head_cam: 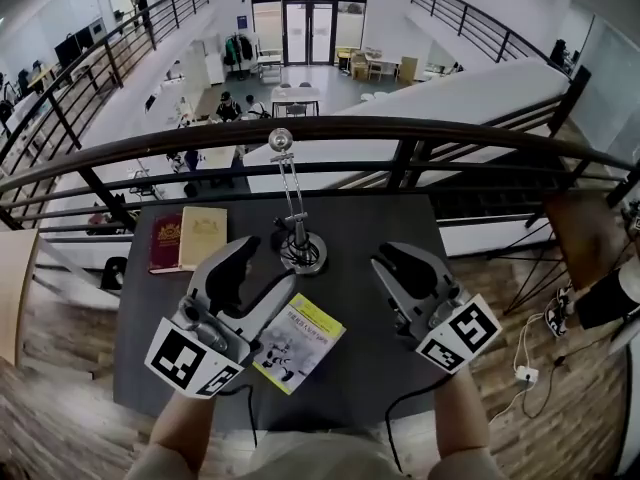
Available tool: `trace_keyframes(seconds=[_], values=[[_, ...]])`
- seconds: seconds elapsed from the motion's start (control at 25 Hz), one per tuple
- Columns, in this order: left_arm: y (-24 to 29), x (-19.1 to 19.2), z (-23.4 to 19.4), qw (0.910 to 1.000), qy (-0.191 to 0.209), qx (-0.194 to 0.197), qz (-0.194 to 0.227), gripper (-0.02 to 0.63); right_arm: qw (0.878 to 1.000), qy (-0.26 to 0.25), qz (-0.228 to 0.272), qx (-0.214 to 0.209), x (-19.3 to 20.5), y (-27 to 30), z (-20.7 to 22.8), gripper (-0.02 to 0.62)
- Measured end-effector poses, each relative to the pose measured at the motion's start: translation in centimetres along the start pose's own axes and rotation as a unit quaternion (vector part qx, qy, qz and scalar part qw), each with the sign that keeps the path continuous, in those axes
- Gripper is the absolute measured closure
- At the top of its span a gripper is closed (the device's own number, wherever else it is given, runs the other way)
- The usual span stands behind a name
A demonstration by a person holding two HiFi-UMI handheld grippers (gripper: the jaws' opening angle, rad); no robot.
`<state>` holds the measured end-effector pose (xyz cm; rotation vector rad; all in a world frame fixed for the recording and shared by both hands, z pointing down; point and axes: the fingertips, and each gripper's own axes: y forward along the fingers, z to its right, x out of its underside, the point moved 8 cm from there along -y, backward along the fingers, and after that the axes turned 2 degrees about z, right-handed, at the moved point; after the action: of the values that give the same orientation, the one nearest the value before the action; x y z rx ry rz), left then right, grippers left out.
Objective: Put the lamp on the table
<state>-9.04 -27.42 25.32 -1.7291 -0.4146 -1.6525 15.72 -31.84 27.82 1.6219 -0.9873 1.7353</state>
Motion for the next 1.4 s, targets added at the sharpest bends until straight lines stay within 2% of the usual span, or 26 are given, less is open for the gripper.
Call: trace_keyframes(seconds=[0.16, 0.28, 0.44, 0.68, 0.88, 0.96, 1.08, 1.24, 1.32, 1.4], values=[[-0.6, -1.1, 2.1, 0.9996, -0.025, -0.002, -0.012, 0.362, 1.0, -0.007, 0.008, 0.004, -1.7, -1.6, -1.1, 0.523], [-1.3, -1.4, 3.8, 0.9996, -0.02, -0.005, -0.018, 0.362, 1.0, -0.022, 0.013, 0.01, -2.3, -2.7, -1.6, 0.523], [-2.5, -1.2, 4.8, 0.9992, -0.012, -0.039, 0.008, 0.362, 0.999, -0.026, 0.016, 0.012, -2.6, -4.0, -2.2, 0.528], [-3.4, 2.0, 5.8, 0.998, -0.034, -0.051, -0.015, 0.383, 1.0, 0.0, 0.013, 0.014, -0.8, -5.6, -3.0, 0.552], [-4.0, 5.3, 7.6, 0.9939, -0.081, -0.046, -0.059, 0.408, 0.999, 0.035, 0.001, 0.019, 1.7, -7.6, -4.1, 0.56], [-4.0, 5.9, 8.5, 0.9933, -0.079, -0.043, -0.073, 0.457, 0.998, 0.055, -0.009, 0.031, 3.2, -8.4, -4.6, 0.565], [-4.1, 6.9, 9.6, 0.992, -0.082, -0.035, -0.09, 0.489, 0.996, 0.076, -0.033, 0.042, 5.3, -9.2, -5.3, 0.571], [-4.4, 8.7, 10.9, 0.9868, -0.082, -0.025, -0.138, 0.534, 0.994, 0.088, -0.048, 0.045, 6.4, -9.6, -5.8, 0.575], [-4.3, 9.6, 11.4, 0.9855, -0.061, -0.022, -0.157, 0.535, 0.994, 0.09, -0.051, 0.04, 6.6, -9.4, -6.2, 0.575], [-3.9, 9.8, 12.0, 0.9858, -0.021, -0.017, -0.166, 0.54, 0.994, 0.089, -0.056, 0.032, 6.8, -9.3, -6.7, 0.576]])
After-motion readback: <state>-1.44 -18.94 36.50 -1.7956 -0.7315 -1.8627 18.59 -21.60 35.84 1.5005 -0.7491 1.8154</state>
